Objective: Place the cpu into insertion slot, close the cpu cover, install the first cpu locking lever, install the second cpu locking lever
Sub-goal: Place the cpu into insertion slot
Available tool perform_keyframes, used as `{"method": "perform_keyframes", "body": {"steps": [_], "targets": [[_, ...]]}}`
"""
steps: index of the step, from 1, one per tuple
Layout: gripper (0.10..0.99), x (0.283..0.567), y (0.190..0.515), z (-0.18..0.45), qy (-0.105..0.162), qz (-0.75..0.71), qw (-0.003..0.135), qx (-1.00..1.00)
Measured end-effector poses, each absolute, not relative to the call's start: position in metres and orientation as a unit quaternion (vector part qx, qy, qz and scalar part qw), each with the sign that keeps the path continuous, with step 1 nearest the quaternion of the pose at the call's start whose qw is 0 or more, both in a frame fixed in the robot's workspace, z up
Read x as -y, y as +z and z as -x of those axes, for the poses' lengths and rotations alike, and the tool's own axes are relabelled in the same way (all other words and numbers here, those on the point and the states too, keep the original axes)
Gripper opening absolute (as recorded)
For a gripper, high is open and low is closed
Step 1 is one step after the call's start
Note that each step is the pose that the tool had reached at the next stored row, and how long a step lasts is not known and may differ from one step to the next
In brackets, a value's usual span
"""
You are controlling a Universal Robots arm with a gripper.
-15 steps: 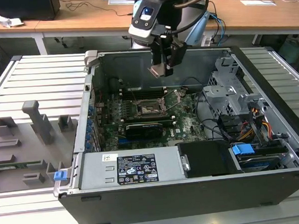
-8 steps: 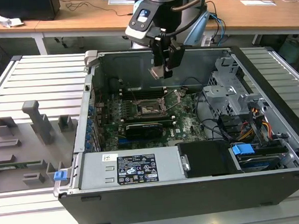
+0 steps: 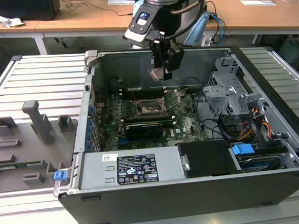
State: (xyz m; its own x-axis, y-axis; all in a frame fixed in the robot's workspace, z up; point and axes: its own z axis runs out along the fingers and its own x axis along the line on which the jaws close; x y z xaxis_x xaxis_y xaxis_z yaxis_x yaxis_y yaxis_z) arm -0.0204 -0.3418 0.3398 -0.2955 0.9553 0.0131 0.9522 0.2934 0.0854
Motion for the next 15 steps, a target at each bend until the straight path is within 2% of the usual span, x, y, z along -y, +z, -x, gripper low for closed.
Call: {"method": "perform_keyframes", "body": {"steps": [15], "targets": [[0.533,0.3418,0.3323,0.0204,0.038,-0.594,0.02,-0.803]]}}
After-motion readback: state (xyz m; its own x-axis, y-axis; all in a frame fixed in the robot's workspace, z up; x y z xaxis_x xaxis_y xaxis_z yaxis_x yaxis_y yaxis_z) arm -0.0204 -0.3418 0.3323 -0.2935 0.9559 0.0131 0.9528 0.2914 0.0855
